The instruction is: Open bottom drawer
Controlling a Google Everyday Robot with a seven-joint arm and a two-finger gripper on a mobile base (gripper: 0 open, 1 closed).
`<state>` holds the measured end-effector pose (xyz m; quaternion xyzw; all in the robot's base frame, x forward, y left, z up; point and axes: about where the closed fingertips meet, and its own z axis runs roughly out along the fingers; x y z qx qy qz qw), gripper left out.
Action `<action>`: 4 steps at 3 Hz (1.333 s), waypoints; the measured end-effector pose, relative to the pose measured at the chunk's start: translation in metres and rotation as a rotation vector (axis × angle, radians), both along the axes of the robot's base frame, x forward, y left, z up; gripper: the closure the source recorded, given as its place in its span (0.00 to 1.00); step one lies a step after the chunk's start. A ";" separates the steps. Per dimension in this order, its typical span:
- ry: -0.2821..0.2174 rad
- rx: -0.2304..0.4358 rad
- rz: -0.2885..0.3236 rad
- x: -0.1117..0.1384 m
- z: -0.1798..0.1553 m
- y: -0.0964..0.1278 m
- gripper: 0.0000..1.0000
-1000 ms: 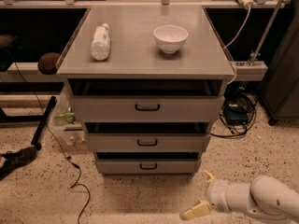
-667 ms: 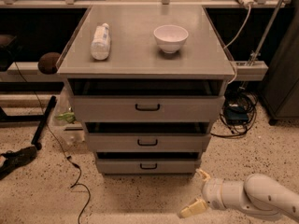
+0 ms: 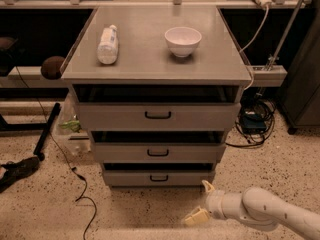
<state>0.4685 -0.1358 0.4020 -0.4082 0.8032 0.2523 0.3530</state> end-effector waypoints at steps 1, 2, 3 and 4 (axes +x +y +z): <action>-0.036 -0.026 -0.021 0.029 -0.034 0.005 0.00; -0.062 -0.080 -0.022 0.078 -0.099 0.018 0.00; -0.063 -0.080 -0.022 0.078 -0.099 0.018 0.00; -0.084 -0.103 0.005 0.089 -0.107 0.028 0.00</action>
Offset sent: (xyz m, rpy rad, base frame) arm 0.0888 0.0152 -0.1145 -0.1137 -0.0557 -0.0079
